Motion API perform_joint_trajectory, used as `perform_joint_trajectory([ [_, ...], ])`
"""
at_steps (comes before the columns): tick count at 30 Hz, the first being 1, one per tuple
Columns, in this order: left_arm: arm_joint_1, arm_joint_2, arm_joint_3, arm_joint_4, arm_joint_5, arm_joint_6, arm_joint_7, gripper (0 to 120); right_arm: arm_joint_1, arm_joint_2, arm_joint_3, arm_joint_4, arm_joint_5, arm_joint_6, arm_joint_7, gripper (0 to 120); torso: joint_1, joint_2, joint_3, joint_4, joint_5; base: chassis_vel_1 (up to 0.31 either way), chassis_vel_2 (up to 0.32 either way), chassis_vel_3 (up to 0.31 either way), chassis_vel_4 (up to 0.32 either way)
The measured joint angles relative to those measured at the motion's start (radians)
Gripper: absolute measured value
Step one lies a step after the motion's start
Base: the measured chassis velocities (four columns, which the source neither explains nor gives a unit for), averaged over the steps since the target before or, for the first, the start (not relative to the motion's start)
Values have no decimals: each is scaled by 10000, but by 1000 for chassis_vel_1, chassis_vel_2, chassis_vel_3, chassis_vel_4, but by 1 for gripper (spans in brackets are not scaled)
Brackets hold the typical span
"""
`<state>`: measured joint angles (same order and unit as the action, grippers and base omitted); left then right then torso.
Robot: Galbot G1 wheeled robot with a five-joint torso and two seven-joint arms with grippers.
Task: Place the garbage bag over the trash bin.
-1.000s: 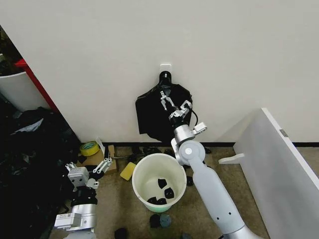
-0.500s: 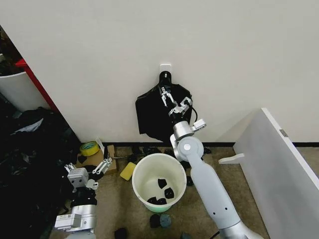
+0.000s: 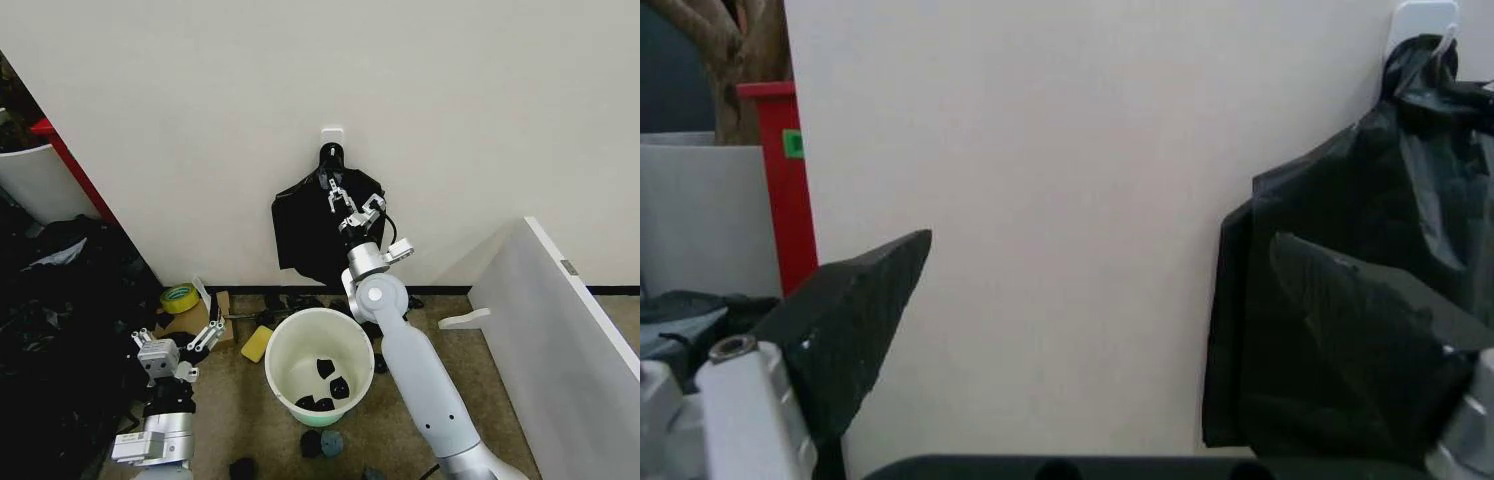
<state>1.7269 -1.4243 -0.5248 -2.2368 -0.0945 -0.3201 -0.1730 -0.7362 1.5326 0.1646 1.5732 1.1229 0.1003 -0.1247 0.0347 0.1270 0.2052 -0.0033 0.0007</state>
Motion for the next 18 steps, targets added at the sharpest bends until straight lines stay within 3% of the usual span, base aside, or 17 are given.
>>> perform_joint_trajectory([
  [10,-51,-19,29,98,37,-7,-33,100,-605,-420,-173,336,-74,153,-560,0,0,0,0,1,1,0,0,0,0],
  [18,-136,20,45,160,15,-10,-58,100,-1859,-1383,-634,974,-593,280,-961,0,0,1,-1,-1,2,0,0,0,0],
])
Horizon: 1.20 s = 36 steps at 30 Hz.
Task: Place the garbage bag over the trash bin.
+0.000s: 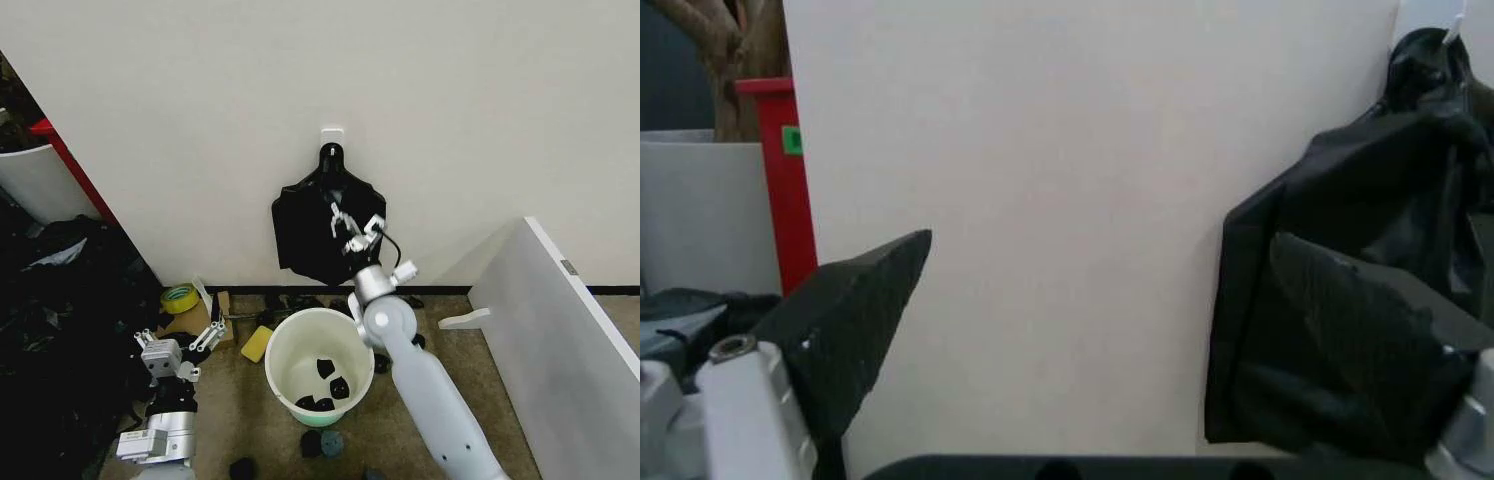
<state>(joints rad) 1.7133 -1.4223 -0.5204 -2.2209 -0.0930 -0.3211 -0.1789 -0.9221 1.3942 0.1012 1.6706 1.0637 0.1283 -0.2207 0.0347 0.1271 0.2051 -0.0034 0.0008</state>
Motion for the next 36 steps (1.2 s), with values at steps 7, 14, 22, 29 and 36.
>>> perform_joint_trajectory([
  [7,-6,48,35,-26,-11,0,-3,100,-735,-707,-282,-38,-1077,191,-934,0,0,0,0,1,-1,0,0,0,0],
  [14,-6,103,33,-85,-33,3,-8,100,-1076,-1100,-193,-541,-2454,370,-2483,0,0,0,0,1,-1,0,0,0,0],
  [22,15,159,8,-171,-55,10,-41,100,-1285,-1355,304,-1292,-3721,507,-4707,0,0,0,0,1,0,0,0,0,0],
  [29,10,110,35,-176,-56,25,-44,100,-1337,-1417,639,-1876,-4353,535,-6040,0,0,0,1,1,-1,0,0,0,0],
  [36,17,50,32,-176,-45,30,-40,100,-1254,-1425,862,-2416,-4658,585,-6808,0,2,0,1,2,-1,0,0,0,0],
])
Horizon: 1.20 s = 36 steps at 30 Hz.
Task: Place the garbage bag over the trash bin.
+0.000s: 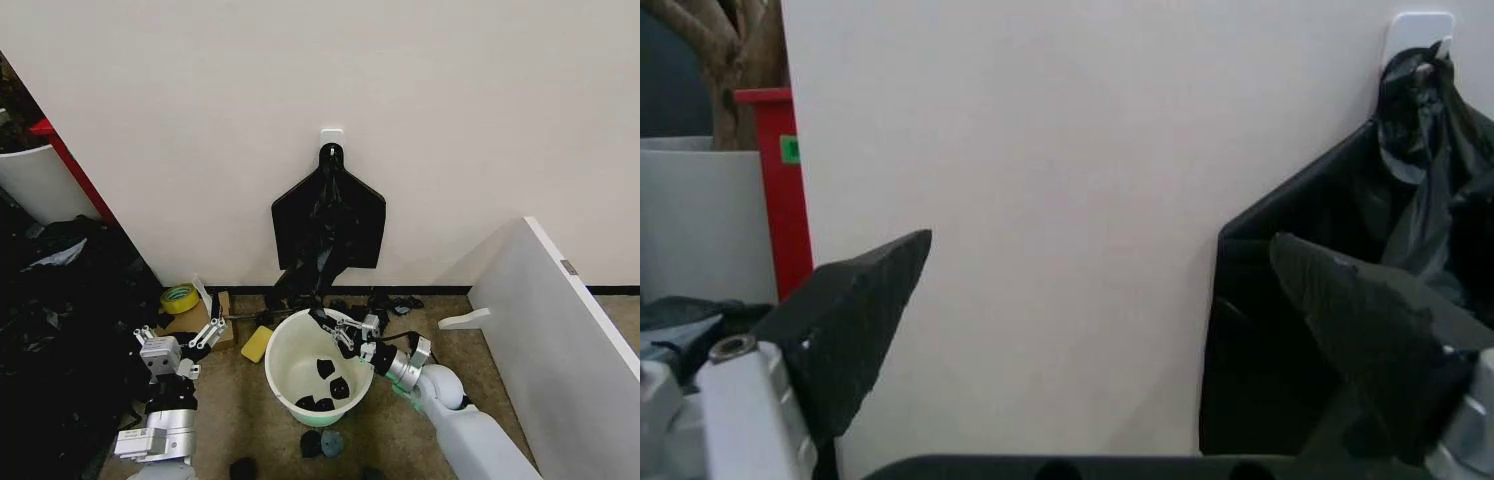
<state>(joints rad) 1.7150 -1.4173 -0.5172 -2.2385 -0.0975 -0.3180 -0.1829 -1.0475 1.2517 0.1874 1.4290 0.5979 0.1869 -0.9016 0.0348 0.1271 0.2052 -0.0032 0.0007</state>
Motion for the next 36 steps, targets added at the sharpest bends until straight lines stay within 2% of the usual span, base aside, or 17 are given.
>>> perform_joint_trajectory([
  [9,46,-9,-26,-55,18,1,1,100,98,47,406,-565,-867,167,-1240,0,0,0,0,-1,0,0,0,0,0],
  [12,52,-4,-28,-61,20,1,1,100,80,49,410,-533,-820,207,-1131,0,0,0,0,0,0,0,0,0,0],
  [17,63,21,-24,-70,26,1,8,100,37,67,420,-97,-372,496,-147,0,0,0,0,0,0,0,0,0,0],
  [20,64,52,-27,-70,25,0,9,100,-38,11,404,181,113,807,279,9,0,0,0,1,0,0,0,0,0],
  [23,63,92,-32,-70,16,1,9,100,-154,-134,473,335,234,1168,-44,19,0,0,0,0,0,0,0,0,0],
  [26,48,109,-14,-55,9,1,8,100,-384,-378,689,439,-283,1487,-750,30,0,0,0,0,0,0,0,0,0],
  [28,29,110,18,-24,8,1,9,100,-511,-496,887,444,-922,1848,-771,39,0,0,0,-2,0,0,0,0,0],
  [29,20,108,31,-5,9,1,9,100,-579,-545,985,451,-1316,2072,-438,44,-1,0,0,-2,0,0,0,0,0],
  [31,11,104,38,6,9,1,8,100,-636,-576,1027,482,-1538,2211,5,48,0,0,0,-1,0,0,0,0,0],
  [35,-26,79,60,72,18,1,12,100,-924,-668,856,1124,-1680,2445,2817,66,0,0,0,-2,-1,0,0,0,0],
  [36,-26,79,60,72,18,1,12,100,-924,-668,856,1124,-1680,2445,2817,66,0,0,0,-2,-1,0,0,0,0],
])
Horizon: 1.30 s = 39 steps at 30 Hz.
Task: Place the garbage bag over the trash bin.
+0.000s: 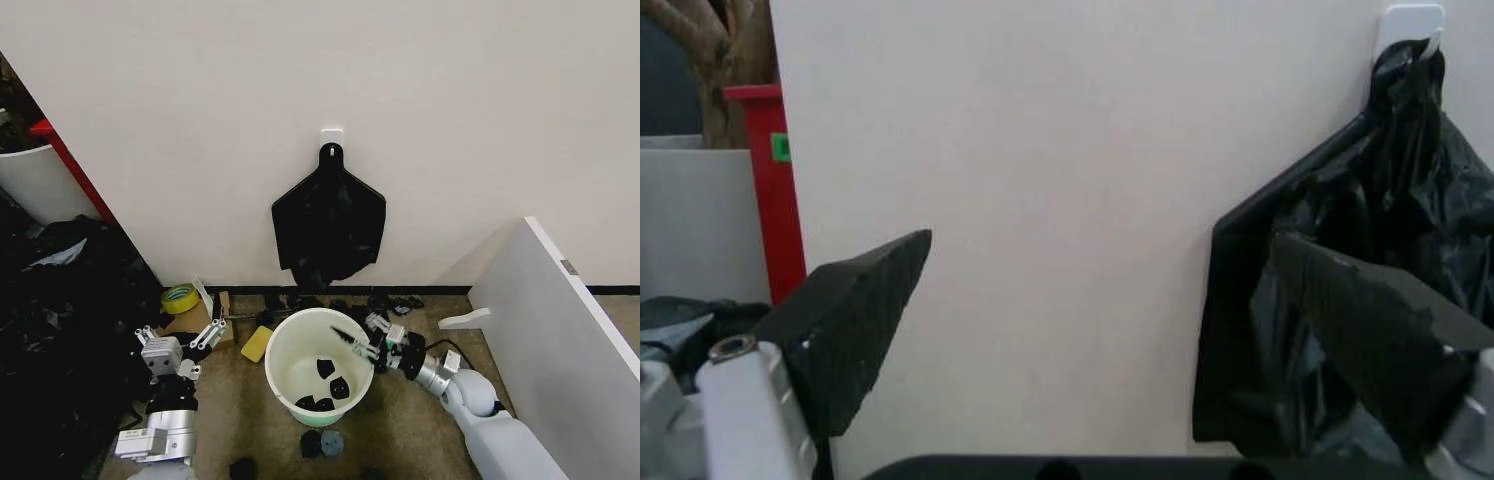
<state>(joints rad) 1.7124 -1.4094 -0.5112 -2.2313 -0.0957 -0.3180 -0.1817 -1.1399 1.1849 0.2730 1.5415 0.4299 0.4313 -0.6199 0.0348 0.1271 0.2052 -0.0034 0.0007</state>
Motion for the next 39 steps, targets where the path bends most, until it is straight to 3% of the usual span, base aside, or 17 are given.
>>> perform_joint_trajectory([
  [3,-12,-22,4,33,12,0,4,100,-39,124,-373,664,-567,71,1715,79,0,0,0,2,-1,0,0,0,0],
  [7,-14,-66,0,75,52,3,9,100,107,476,-1141,1395,-2516,99,3760,95,-1,0,0,3,-1,0,0,0,0],
  [9,-11,-77,-4,80,59,3,10,100,168,546,-1288,1456,-2923,38,4144,98,0,0,0,2,-3,0,0,0,0],
  [13,1,-117,-48,107,81,3,11,100,581,899,-1841,1346,-5661,-441,6139,100,-1,0,0,3,-1,0,0,0,0],
  [20,4,-190,-147,185,83,2,-24,100,1233,1170,-2128,875,-9319,-1284,7008,100,-1,0,0,2,-1,0,0,0,0],
  [23,4,-218,-150,201,86,0,-50,100,1380,1225,-2014,763,-10037,-1437,7004,99,-1,0,0,3,0,0,0,0,0],
  [30,-27,-319,-134,282,148,-6,-96,100,1417,1301,-1767,959,-11832,-1999,6843,72,-1,0,0,1,0,0,0,0,0],
  [31,-27,-319,-134,282,148,-6,-96,100,1417,1301,-1767,959,-11832,-1999,6843,72,-1,0,0,1,0,0,0,0,0],
  [37,-38,-372,-77,313,238,-6,-96,100,1417,1418,-1727,1086,-12544,-2193,6768,47,-1,0,0,2,0,0,0,0,0],
  [39,-38,-373,-77,314,244,-5,-96,100,1428,1449,-1736,1078,-12602,-2245,6764,46,-1,0,0,1,0,0,0,0,0],
])
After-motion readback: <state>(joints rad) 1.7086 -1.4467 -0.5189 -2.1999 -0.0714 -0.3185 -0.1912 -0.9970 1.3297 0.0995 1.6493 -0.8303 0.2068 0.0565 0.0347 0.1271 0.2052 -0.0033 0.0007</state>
